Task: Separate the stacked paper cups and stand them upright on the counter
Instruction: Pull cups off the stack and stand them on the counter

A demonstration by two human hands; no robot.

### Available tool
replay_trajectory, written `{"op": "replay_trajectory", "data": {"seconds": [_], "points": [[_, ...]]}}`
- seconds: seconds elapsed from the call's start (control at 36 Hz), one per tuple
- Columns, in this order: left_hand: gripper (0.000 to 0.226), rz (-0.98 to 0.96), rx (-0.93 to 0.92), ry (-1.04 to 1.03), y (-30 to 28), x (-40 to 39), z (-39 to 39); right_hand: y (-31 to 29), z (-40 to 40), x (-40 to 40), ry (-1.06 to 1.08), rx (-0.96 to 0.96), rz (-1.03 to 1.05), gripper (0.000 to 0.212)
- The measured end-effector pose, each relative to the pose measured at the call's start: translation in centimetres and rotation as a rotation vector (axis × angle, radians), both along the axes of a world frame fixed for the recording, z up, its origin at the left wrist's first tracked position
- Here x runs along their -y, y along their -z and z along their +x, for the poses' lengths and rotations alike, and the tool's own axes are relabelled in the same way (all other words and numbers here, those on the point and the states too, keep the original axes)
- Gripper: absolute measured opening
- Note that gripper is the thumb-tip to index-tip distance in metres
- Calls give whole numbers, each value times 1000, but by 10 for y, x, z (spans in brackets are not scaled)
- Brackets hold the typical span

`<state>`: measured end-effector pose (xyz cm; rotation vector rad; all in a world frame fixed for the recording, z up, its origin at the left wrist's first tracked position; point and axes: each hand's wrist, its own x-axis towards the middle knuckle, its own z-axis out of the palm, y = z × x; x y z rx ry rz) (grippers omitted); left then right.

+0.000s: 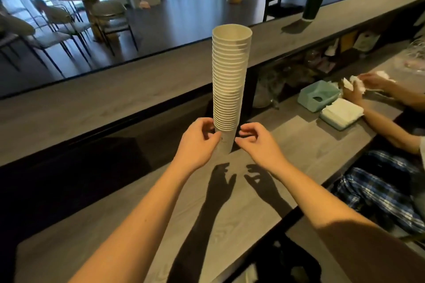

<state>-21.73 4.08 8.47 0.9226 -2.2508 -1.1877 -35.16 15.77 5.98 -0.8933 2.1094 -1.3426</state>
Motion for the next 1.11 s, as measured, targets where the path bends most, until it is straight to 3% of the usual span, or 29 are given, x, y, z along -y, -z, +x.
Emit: {"op": "replay_trajectory", "data": {"seconds": [0.17,0.28,0.39,0.5,0.72,0.83,0.94,1.11], "points": [[91,-28,-69,-69,-22,23,-65,-7,-51,42,-37,-87,-4,64],[97,-40,-166,-175,-31,34,-105,-14,-84,73,-92,-96,2,91],[108,-46,-192,-277,-29,36,-131,-13,-104,104,-169,-72,12,84],[102,-90,-190,-352,-27,39,-139,-3,-110,114,-150,-102,36,71],[100,-167,-218,-427,-47,37,-142,-7,-115,113,-200,-110,48,72],[97,-196,-384,-463,-85,43,-141,-19,-115,110,-226,-96,90,85],[96,-232,-477,-498,-121,51,-128,-61,-121,115,-322,-152,148,140],[90,-205,-602,-578,-144,59,-100,-140,-92,126,-474,-318,-128,134]]}}
